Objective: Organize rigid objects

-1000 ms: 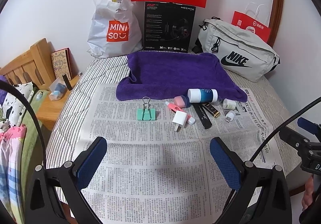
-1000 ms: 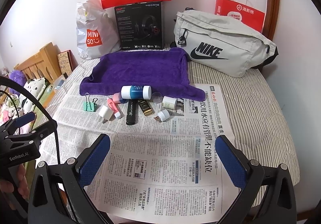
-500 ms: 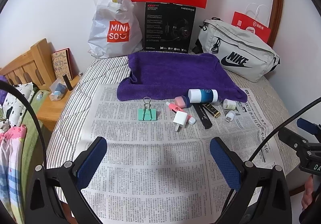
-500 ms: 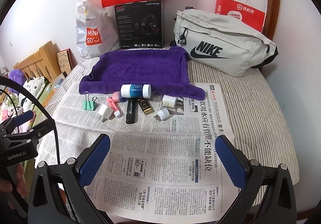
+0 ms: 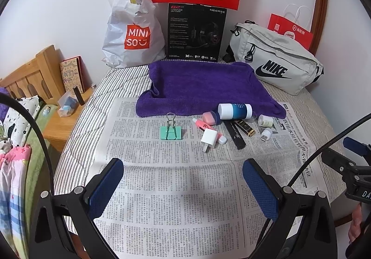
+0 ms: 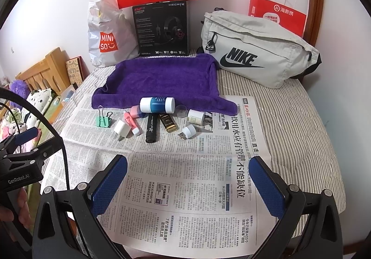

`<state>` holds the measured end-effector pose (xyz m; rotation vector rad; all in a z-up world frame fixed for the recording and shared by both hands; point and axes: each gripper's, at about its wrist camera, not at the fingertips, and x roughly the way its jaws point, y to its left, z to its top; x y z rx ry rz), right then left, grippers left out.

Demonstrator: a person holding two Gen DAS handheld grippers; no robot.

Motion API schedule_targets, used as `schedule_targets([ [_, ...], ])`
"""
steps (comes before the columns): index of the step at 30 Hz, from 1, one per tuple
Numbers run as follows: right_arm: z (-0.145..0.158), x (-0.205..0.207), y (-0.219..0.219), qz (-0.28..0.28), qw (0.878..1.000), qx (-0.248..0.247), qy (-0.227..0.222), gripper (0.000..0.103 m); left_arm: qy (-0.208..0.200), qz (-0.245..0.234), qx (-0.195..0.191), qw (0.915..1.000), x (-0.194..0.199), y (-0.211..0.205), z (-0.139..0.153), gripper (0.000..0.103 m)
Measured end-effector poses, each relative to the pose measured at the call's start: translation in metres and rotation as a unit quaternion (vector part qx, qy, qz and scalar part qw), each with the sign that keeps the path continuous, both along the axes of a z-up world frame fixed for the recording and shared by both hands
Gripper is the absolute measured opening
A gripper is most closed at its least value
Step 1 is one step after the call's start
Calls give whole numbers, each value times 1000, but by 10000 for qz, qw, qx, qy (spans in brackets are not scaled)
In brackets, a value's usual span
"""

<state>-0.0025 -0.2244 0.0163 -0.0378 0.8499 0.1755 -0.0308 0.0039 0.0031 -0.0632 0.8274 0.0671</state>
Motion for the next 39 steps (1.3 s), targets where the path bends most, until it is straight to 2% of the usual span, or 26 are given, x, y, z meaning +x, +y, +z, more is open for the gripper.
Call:
schedule_targets([
  [11, -3, 3, 0, 12, 10000, -19, 6, 103, 17, 0, 20, 10000, 1, 1, -1, 103],
  [20, -20, 19, -4, 2, 10000, -37, 90, 103, 145, 77, 128, 9998, 22, 12, -20, 103],
  [25, -35, 30, -9, -22, 9997, -25, 253, 103, 224, 163, 26, 9996, 42, 27, -40, 103],
  [36, -77, 54, -13, -24, 9979, -121, 634, 103, 674, 229, 132, 9974, 107, 42, -103, 102],
  [39, -86, 60, -15, -15, 9972, -134, 733, 103, 704, 255, 59, 9972, 122, 46, -114, 98],
])
